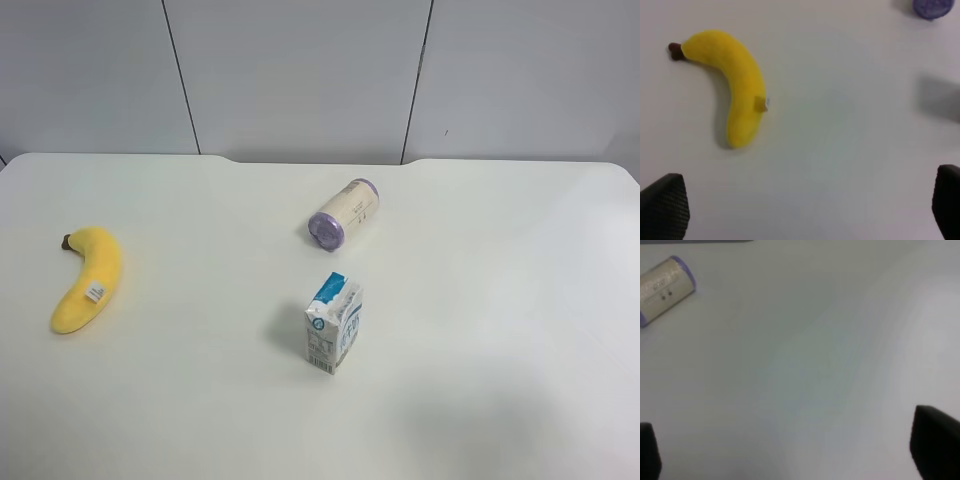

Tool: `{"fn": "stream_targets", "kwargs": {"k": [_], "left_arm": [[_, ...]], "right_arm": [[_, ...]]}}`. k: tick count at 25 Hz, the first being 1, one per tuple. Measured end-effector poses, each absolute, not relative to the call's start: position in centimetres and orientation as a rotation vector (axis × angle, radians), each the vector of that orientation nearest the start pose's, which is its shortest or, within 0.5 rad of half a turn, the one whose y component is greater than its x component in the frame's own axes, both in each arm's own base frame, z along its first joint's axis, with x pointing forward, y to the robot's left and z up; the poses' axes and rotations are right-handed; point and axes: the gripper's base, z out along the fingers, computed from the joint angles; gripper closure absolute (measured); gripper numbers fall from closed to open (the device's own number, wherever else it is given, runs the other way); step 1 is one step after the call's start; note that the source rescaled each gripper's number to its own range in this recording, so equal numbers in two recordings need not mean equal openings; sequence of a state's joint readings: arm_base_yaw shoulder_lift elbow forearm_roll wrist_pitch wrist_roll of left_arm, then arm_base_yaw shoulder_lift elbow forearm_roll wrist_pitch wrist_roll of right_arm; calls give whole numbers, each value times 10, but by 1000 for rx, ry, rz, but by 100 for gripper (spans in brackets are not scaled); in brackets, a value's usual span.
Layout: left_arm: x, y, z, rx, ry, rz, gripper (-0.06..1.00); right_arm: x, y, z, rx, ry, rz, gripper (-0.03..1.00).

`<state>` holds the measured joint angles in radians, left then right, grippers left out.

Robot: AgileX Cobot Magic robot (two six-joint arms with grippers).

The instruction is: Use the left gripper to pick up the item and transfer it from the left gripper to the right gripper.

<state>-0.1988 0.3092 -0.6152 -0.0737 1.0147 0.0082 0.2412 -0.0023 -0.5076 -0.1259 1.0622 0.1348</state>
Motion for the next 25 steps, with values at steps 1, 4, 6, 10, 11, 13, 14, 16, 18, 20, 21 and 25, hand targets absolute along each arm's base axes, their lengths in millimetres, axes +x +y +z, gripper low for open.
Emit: {"fn": "stream_targets", "kwargs": {"k": [1, 4, 6, 10, 11, 13, 14, 16, 18, 20, 21, 25], "left_arm": [[51, -16, 316, 217, 2199, -194, -5], [94, -24, 326, 212, 2257, -186, -5], [124, -30, 325, 214, 2329, -179, -5], [188, -43, 301, 215, 2535, -161, -5], [203, -45, 290, 208, 2594, -156, -5], [228, -51, 271, 202, 2673, -148, -5], [240, -53, 260, 202, 2713, -142, -5], [261, -56, 238, 192, 2776, -135, -5], [277, -54, 217, 153, 2827, -136, -5], [288, -49, 198, 107, 2862, -133, -5], [293, -45, 190, 88, 2872, -127, -5], [304, -27, 170, 38, 2887, -106, -5]], "right_arm": [[-4, -11, 280, -101, 2028, 87, -3], [-4, -11, 280, -101, 2028, 87, -3], [-4, -11, 280, -101, 2028, 87, -3], [-4, -11, 280, -101, 2028, 87, -3], [-4, -11, 280, -101, 2028, 87, -3], [-4, -11, 280, -101, 2028, 87, -3], [-4, -11, 280, -101, 2028, 87, -3], [-4, -11, 280, -101, 2028, 87, -3], [-4, -11, 280, -101, 2028, 87, -3], [-4, -11, 280, -101, 2028, 87, -3], [-4, -11, 280, -101, 2028, 87, -3], [-4, -11, 280, -101, 2028, 87, -3]]}}
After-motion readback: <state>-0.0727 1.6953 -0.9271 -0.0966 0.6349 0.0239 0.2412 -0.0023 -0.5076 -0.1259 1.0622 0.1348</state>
